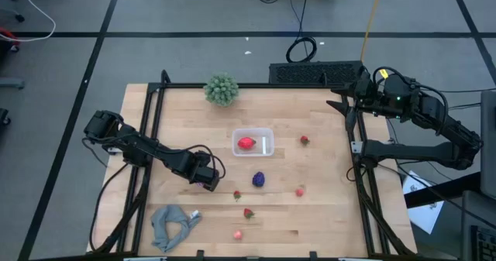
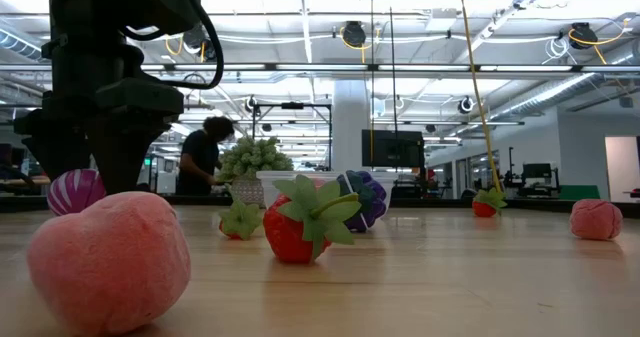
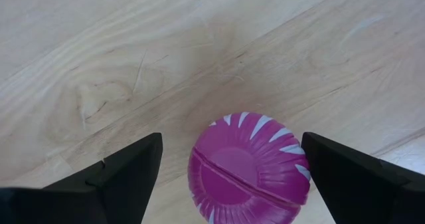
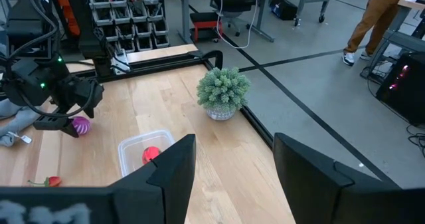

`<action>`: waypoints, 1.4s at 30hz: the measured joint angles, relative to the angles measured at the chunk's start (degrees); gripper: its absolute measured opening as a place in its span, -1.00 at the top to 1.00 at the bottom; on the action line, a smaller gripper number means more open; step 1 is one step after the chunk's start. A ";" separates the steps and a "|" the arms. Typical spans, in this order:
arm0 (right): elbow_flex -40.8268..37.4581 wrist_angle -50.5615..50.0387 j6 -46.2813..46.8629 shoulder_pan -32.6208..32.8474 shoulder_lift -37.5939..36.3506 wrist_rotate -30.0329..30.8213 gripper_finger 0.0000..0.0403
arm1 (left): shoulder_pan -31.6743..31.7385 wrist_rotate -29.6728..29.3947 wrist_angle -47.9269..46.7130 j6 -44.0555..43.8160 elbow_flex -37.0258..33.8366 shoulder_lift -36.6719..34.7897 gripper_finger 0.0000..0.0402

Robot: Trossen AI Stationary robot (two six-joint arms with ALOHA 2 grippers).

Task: Pick and placing Produce into tupperware
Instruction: Put the onion into the bin

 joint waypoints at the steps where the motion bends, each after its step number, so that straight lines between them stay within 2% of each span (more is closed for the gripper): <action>1: 0.00 0.00 0.00 0.00 0.00 0.00 0.04 | 0.00 0.00 0.00 -0.01 0.00 -0.02 -0.81; 4: 0.00 0.00 0.00 0.00 0.00 0.00 0.04 | 0.00 0.00 -0.02 0.14 0.00 0.00 -0.73; 12: 0.00 0.00 0.00 0.00 0.00 0.00 0.04 | 0.00 0.00 0.00 0.56 0.00 -0.02 -0.35; 17: 0.00 0.00 0.00 0.00 0.00 0.00 0.04 | 0.00 0.01 0.11 0.98 0.00 -0.02 -0.22; 30: 0.00 0.00 0.01 0.00 0.00 0.00 0.04 | 0.00 0.66 0.10 1.67 0.00 -0.10 -0.29; 42: 0.00 0.02 0.02 0.00 0.00 0.02 0.04 | 0.54 1.18 -0.45 1.75 0.22 -3.91 -0.29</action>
